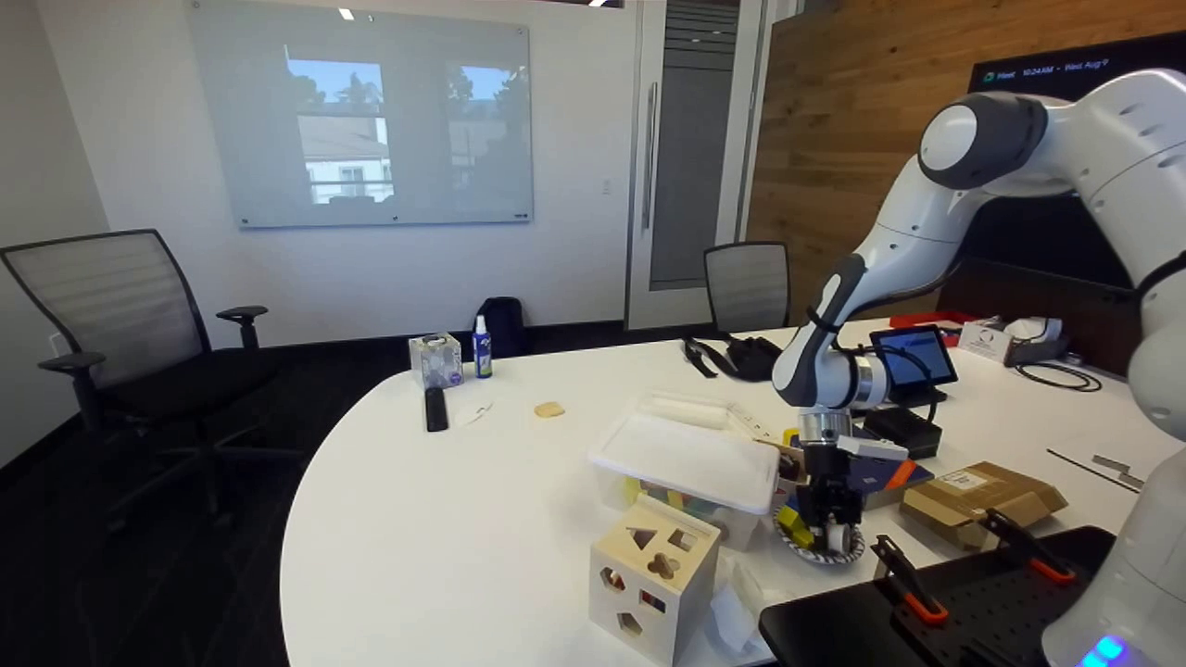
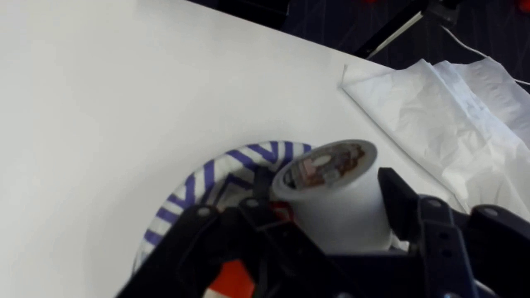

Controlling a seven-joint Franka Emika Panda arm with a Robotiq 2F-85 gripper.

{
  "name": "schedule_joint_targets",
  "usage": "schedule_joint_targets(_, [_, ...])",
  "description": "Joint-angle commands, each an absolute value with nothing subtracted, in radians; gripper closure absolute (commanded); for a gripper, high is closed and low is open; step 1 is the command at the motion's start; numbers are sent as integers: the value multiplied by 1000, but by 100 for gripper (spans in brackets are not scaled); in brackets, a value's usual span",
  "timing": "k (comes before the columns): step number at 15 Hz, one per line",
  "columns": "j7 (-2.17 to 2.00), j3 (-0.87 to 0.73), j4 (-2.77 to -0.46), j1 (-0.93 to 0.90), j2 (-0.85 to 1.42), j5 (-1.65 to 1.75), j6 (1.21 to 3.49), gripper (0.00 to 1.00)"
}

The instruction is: Remove the white container from the white plate and put it in the wooden box

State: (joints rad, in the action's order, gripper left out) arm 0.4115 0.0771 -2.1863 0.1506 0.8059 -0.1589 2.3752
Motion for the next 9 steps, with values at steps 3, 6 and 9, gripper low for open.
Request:
schedule_joint_targets(3, [411,102,-2165,179,818,-143,2366,80])
schedule_joint_targets(6, [417,111,-2183,191,790,-146,2361,91])
schedule_joint_targets(9, [421,123,-2210,200,744,-148,2346,100])
